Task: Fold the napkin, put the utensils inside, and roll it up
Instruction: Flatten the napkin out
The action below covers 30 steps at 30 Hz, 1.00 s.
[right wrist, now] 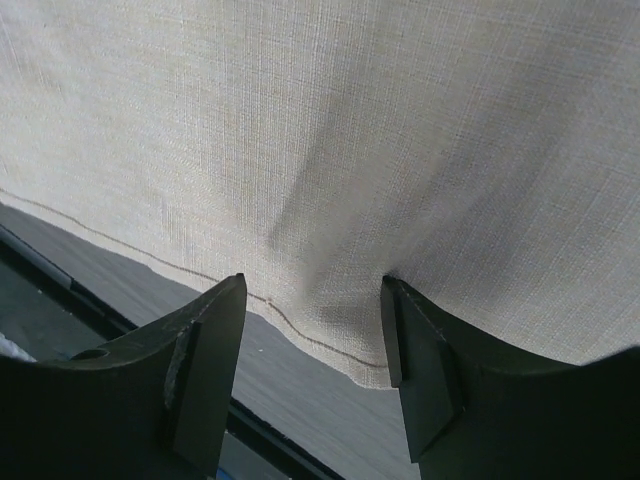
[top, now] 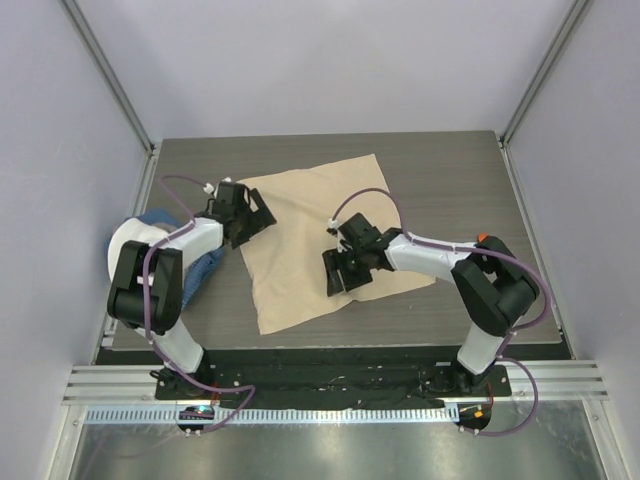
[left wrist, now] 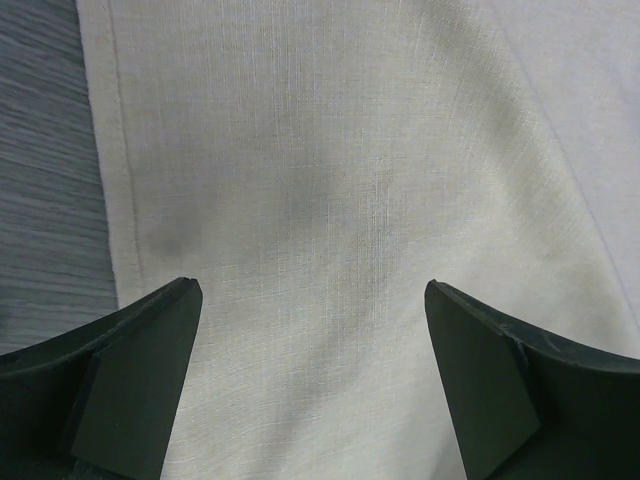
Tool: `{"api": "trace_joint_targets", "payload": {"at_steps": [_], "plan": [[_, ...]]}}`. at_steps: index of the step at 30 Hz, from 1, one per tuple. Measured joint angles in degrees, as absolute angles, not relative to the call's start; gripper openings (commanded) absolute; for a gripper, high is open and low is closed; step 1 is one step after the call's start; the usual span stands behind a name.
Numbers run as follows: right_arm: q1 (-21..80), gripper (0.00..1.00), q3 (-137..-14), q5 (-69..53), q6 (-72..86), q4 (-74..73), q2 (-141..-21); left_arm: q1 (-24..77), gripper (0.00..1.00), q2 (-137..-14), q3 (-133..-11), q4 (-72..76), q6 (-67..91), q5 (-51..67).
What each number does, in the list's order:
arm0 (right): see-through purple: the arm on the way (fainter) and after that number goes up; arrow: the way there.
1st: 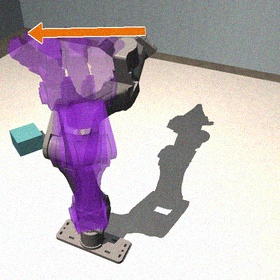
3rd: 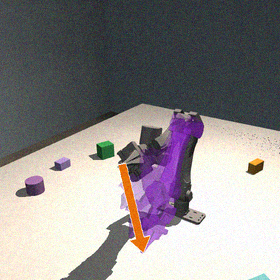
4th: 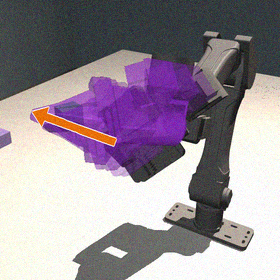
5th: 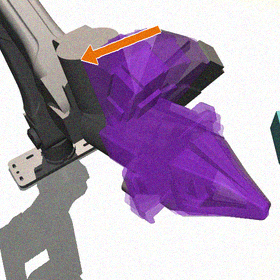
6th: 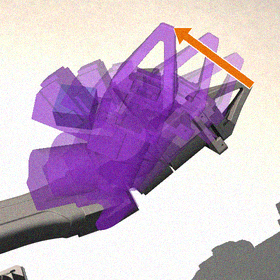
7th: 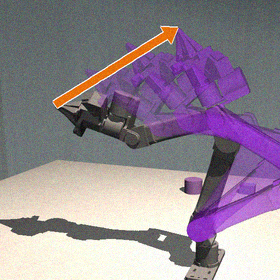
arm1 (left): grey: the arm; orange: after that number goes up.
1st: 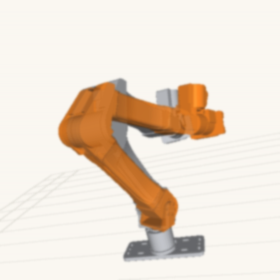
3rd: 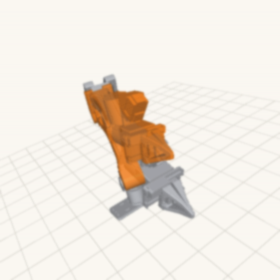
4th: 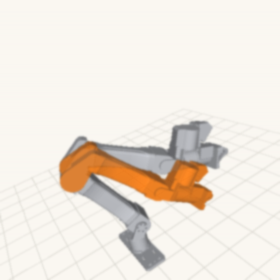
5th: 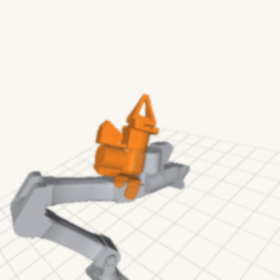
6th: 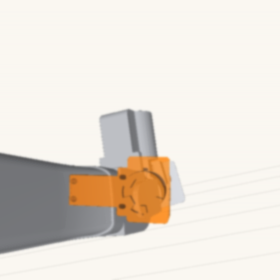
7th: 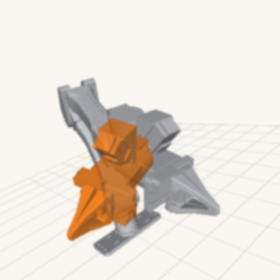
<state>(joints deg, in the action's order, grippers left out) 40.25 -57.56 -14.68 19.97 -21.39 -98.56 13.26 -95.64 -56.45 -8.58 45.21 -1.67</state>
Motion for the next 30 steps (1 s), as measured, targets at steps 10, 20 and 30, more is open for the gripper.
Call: {"api": "trace_joint_targets", "payload": {"at_steps": [10, 20, 30], "plan": [[39.3, 0.72, -75.4, -14.7, 18.1, -27.9, -101.5, 13.3, 1.00, -99.1, -56.9, -8.6, 45.8, -0.8], [25.7, 0.72, -94.5, -14.5, 11.2, -27.0, -117.7, 13.3, 1.00, -99.1, -57.3, -9.9, 44.4, -1.8], [18.6, 0.72, -99.2, -16.2, 9.1, -26.7, -127.0, 13.2, 1.00, -100.4, -59.9, -13.8, 41.8, -2.8]]}}
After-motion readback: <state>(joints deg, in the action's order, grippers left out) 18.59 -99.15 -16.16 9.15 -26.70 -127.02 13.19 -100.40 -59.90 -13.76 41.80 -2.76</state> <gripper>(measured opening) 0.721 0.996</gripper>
